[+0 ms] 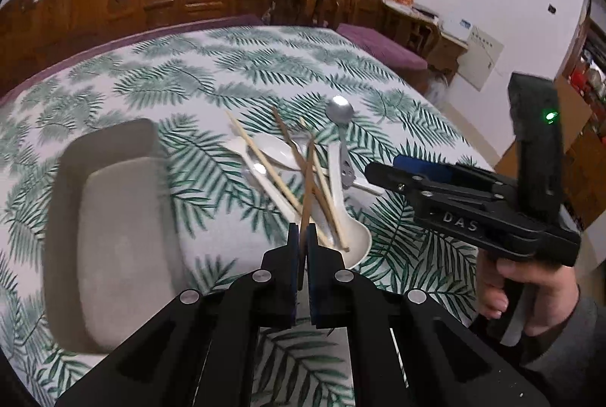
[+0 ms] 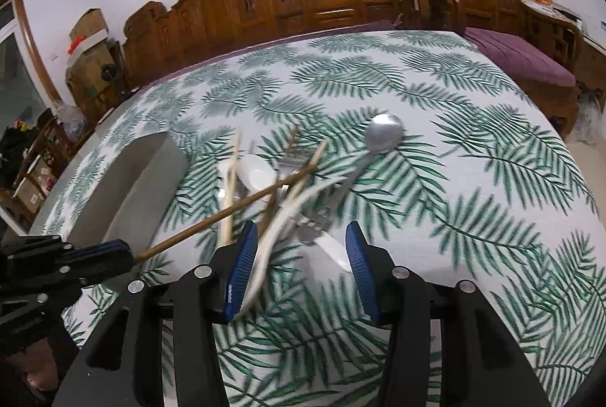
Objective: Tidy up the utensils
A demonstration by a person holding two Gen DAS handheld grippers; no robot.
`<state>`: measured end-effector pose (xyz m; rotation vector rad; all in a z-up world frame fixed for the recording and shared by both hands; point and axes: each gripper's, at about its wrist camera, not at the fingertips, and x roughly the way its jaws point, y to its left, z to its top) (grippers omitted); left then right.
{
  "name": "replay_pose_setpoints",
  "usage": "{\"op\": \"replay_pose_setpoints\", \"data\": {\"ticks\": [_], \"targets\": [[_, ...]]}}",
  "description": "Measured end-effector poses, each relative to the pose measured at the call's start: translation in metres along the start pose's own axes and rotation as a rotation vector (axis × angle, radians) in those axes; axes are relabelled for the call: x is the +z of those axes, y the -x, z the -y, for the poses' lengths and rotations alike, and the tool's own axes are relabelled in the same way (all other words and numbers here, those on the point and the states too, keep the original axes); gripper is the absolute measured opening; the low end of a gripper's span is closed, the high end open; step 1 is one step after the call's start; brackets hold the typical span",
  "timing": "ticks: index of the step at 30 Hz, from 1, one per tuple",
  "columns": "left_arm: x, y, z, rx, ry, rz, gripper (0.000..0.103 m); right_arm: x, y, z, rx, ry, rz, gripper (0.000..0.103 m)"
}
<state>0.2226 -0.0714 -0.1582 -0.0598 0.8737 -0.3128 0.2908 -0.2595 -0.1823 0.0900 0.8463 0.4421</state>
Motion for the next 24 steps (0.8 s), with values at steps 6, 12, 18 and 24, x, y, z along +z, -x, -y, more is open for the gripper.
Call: {"op": "replay_pose_setpoints", "data": {"ticks": [6, 12, 18, 24], "targets": [[-0.002, 0.026, -0.018, 0.013, 0.046, 0.059, 0.000, 0.004, -0.014, -0.025, 0.074, 0.056, -0.009, 0.037], [-0.002, 0.019, -0.027, 0.008, 0.055, 0.022, 0.000, 0.006, -0.030, -0.037, 0.065, 0.079, -0.044, 0.036], [-0.002, -0.012, -0.015, 0.006, -0.002, -0.063, 0.005, 0.010, -0.015, -0.012, 0.018, 0.024, -0.006, 0.036], [-0.008, -0.041, -0.001, 0.005, -0.049, -0.117, 0.024, 0.010, -0.005, 0.010, 0.004, -0.013, 0.016, 0.036]]}}
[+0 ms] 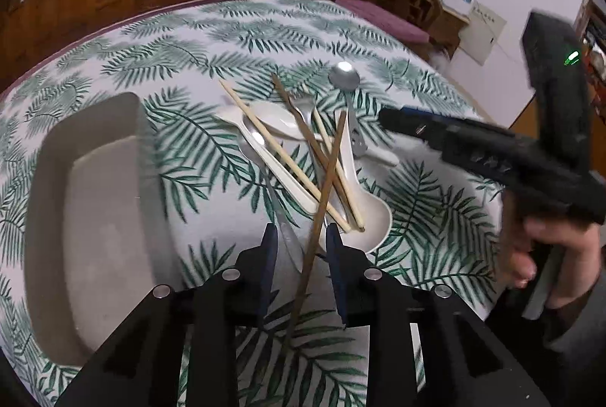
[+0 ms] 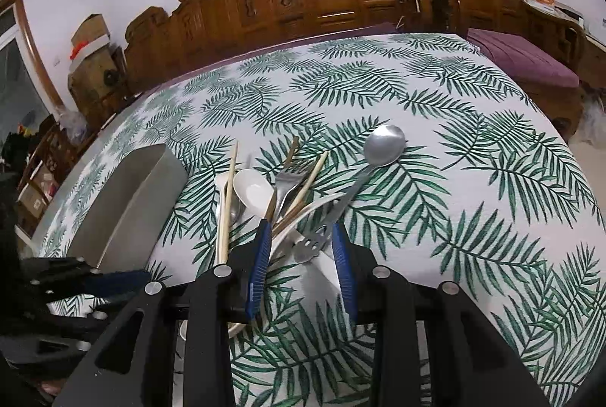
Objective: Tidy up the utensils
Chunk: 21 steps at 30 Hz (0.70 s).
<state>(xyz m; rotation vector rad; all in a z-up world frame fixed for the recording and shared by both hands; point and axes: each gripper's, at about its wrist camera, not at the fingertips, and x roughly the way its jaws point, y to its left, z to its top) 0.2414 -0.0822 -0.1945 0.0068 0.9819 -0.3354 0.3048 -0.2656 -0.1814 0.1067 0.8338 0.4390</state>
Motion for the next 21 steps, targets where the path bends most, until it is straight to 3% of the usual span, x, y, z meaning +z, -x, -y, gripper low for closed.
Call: {"op": "replay_pose_setpoints", "data": {"ticks": [5, 12, 16, 21], "targets": [[0.004, -0.024, 0.001, 0.010, -0.007, -0.042, 0.024, -0.001, 0.002, 0.000, 0.010, 0.012, 0.003, 0.036], [0.003, -0.033, 0.000, -0.035, -0.006, -0.060, 0.004, 0.000, 0.001, -0.006, 0.027, 0.024, 0.002, 0.036], [0.002, -0.024, -0.003, -0.042, 0.020, -0.044, 0.004, 0.001, -0.001, -0.011, 0.038, 0.033, 0.001, 0.036], [-0.002, 0.009, -0.011, -0.056, 0.057, 0.029, 0.004, 0.001, -0.006, -0.022, 0.057, 0.050, -0.009, 0.035]]}}
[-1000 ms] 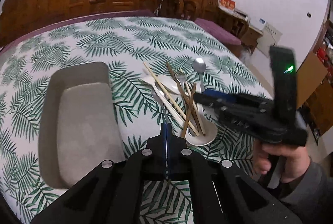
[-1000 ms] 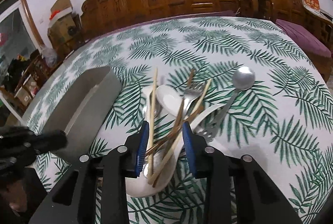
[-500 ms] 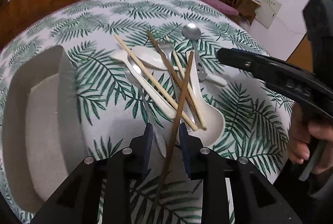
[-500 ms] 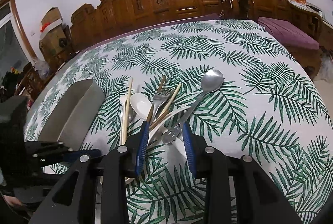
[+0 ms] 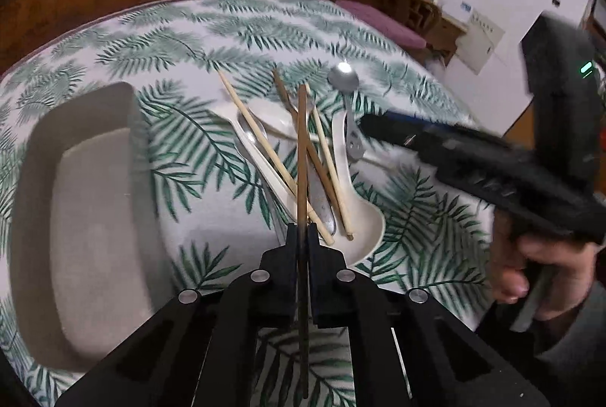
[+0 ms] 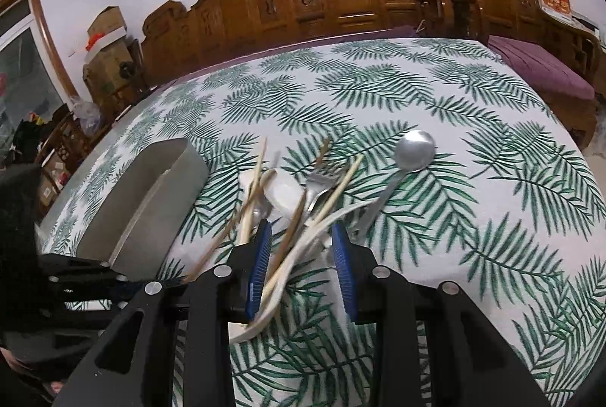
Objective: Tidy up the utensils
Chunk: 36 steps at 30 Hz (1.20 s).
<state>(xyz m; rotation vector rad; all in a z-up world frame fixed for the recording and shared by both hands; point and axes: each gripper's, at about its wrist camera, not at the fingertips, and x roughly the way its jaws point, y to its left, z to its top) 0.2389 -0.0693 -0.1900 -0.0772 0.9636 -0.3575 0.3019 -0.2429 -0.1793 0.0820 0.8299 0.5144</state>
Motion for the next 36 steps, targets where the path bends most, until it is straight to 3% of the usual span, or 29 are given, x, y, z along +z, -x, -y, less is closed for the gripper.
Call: {"op": "replay_pose_setpoints", "data": {"ticks": [7, 17, 23, 36], "targets": [[0.000, 0.033, -0.014, 0.027, 0.032, 0.068, 0.004, -0.001, -0.026, -0.026, 0.050, 0.055, -0.061, 0.026], [-0.005, 0.049, -0.022, 0.037, 0.050, 0.090, 0.004, -0.002, -0.063, -0.038, 0.052, 0.060, -0.144, 0.019], [-0.008, 0.053, -0.024, 0.058, 0.055, 0.084, 0.004, -0.004, -0.069, -0.033, 0.072, 0.019, -0.172, 0.007], [0.004, 0.064, -0.053, 0.123, 0.083, 0.096, 0.004, 0.008, -0.045, -0.033, 0.109, 0.010, -0.082, 0.006]]}}
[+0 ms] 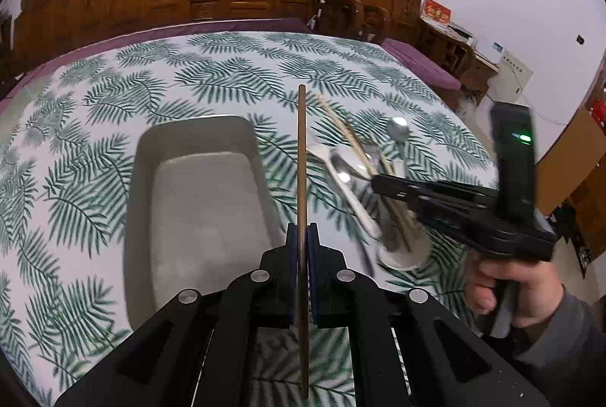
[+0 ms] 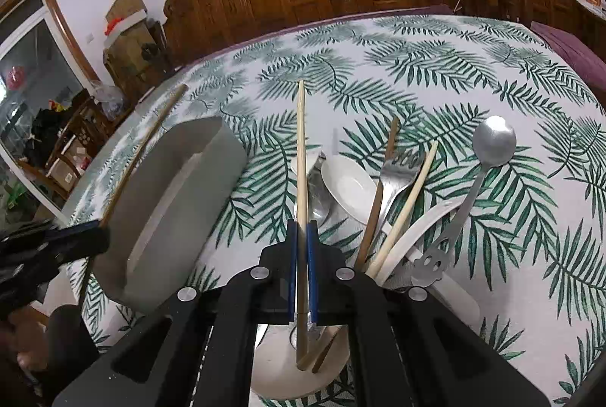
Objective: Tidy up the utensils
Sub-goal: 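Lower the chopstick into the grey tray and open the left gripper while the right carries its chopstick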
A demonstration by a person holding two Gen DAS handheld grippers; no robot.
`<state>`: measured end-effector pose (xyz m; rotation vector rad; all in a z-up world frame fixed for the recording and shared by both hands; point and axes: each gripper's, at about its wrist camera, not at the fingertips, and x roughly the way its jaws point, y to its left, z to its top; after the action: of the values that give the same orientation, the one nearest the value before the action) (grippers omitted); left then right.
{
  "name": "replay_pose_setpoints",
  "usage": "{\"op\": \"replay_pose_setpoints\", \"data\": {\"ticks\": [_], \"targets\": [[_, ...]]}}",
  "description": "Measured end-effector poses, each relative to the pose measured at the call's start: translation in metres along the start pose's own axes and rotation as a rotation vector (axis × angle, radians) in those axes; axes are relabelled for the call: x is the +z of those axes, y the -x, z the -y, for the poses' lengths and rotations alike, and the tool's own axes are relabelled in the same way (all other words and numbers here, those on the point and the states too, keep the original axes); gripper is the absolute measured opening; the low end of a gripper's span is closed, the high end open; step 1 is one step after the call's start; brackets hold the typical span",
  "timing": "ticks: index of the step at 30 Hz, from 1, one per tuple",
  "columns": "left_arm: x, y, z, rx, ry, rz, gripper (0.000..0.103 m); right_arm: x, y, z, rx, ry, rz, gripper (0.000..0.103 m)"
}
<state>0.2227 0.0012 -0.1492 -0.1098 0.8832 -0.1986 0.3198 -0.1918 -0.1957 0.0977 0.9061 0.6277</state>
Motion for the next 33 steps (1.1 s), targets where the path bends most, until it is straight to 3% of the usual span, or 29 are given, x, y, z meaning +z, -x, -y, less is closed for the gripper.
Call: {"op": "replay_pose_setpoints", "data": {"ticks": [13, 19, 24, 33], "targets": [[0.019, -0.029, -0.056, 0.140, -0.009, -0.053, 0.004, -0.004, 0.006, -0.007, -0.012, 0.029, 0.022, 0.006], [0.015, -0.043, -0.068, 0.166, -0.022, -0.099, 0.004, -0.005, 0.008, -0.011, -0.011, 0.042, 0.025, 0.006], [0.007, -0.046, -0.074, 0.158, 0.000, -0.116, 0.004, -0.006, 0.011, -0.013, -0.018, 0.049, 0.031, 0.006], [0.005, -0.025, -0.072, 0.120, 0.000, -0.056, 0.004, -0.009, 0.013, -0.029, -0.046, 0.084, 0.036, 0.006]]}}
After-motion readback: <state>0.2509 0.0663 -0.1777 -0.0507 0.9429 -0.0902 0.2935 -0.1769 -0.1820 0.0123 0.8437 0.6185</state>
